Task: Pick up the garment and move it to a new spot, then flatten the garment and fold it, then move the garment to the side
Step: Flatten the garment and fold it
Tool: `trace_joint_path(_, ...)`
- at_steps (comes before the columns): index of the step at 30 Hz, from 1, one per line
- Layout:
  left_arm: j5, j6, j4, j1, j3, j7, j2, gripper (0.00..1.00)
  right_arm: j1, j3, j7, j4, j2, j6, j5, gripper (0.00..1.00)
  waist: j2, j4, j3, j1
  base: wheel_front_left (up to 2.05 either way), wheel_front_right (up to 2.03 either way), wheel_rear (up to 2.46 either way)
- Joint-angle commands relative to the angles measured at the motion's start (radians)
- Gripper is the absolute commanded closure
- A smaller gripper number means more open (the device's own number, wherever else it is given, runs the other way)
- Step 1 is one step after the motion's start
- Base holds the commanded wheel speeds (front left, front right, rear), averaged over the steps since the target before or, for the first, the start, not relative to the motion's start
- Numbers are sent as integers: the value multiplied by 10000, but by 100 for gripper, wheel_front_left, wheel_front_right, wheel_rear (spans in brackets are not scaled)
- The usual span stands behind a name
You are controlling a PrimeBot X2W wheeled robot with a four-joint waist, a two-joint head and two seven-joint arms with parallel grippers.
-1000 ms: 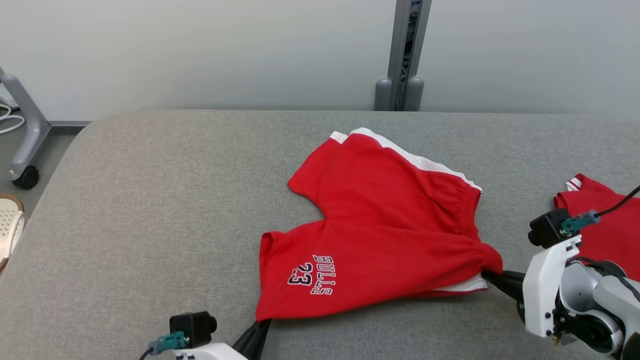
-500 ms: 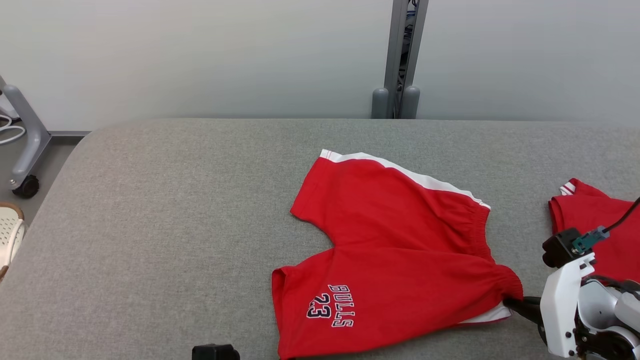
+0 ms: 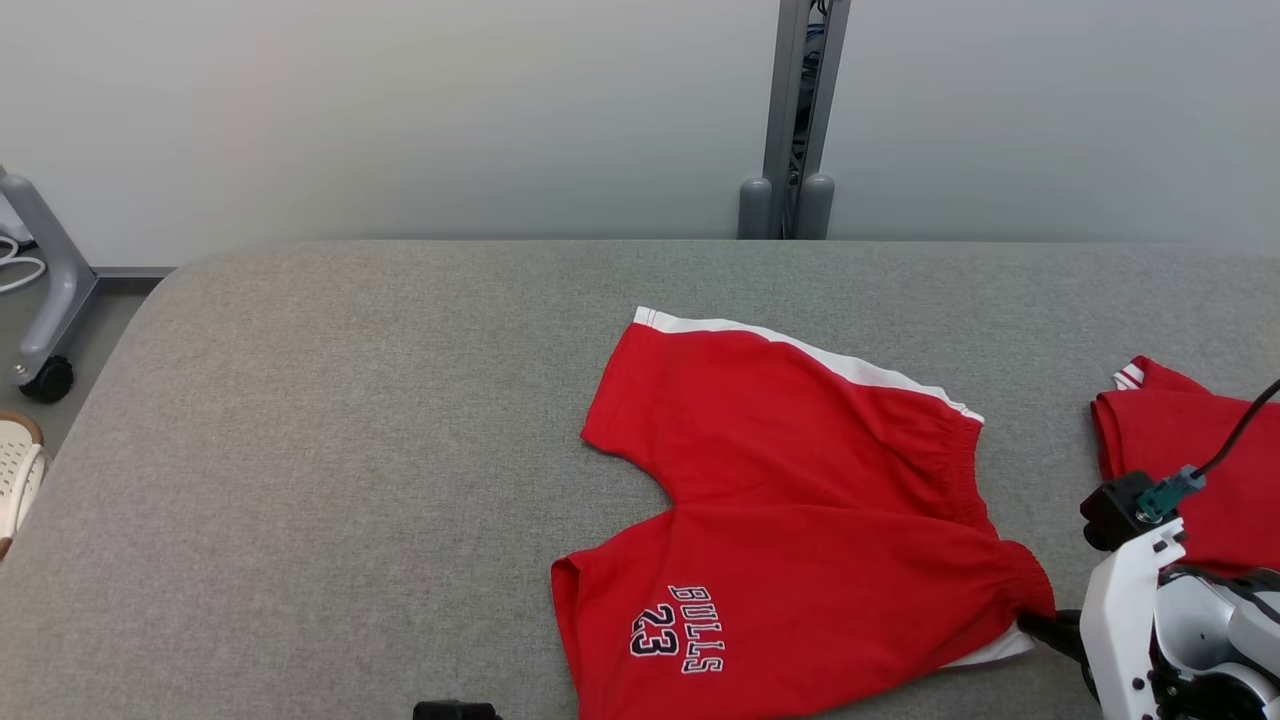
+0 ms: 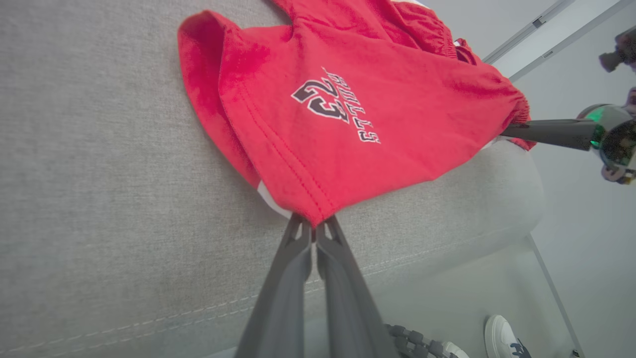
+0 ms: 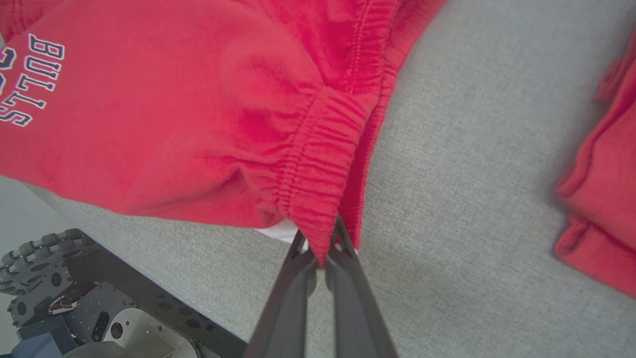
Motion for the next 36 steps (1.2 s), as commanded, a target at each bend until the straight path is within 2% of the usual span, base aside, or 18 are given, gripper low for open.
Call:
trace_joint_path(1,82,64,-15,42,-26,27,83,100,128,0,46,31,13,-3,-10,100,-1,-11,-6,1,0,0,0)
trace_joint_path(2,97,64,-6,26,-58,53,97,100,129,0,22,72,26,-3,13,98,-1,-16,-11,1,0,0,0)
trace_joint_path(4,188,149,50,3,-82,16,133,100,75,1,-192,173,73,-3,69,0,-1,-23,-25,1,0,0,0)
trace_joint_path(6,261,265,110,-38,-51,-19,167,4,15,0,-329,253,129,-1,137,0,-1,-27,-44,1,0,0,0)
trace_joint_path(7,253,328,119,-44,0,-59,155,0,-33,-2,-398,261,148,-3,185,0,-1,-28,-56,1,0,0,0)
trace_joint_path(14,270,425,75,-189,137,-47,302,0,-351,-10,-783,501,32,-3,573,0,-1,-19,-168,1,0,0,0)
trace_joint_path(21,377,697,-16,-493,743,-570,524,0,-664,-227,-1272,517,-127,-3,1102,0,-1,-41,-274,1,0,0,0)
trace_joint_path(27,423,764,149,-799,1224,-1091,516,0,-778,-143,-1130,-75,-365,-1,791,0,-1,-145,-357,1,0,0,0)
trace_joint_path(31,694,784,333,-984,1403,-1544,481,0,-1004,-374,-1797,-239,-480,-1,603,0,-1,-238,-379,1,0,0,0)
trace_joint_path(36,1283,848,582,-1282,1898,-2074,237,0,-1054,-1082,-3751,-174,-274,-1,213,0,-1,-323,-366,1,0,0,0)
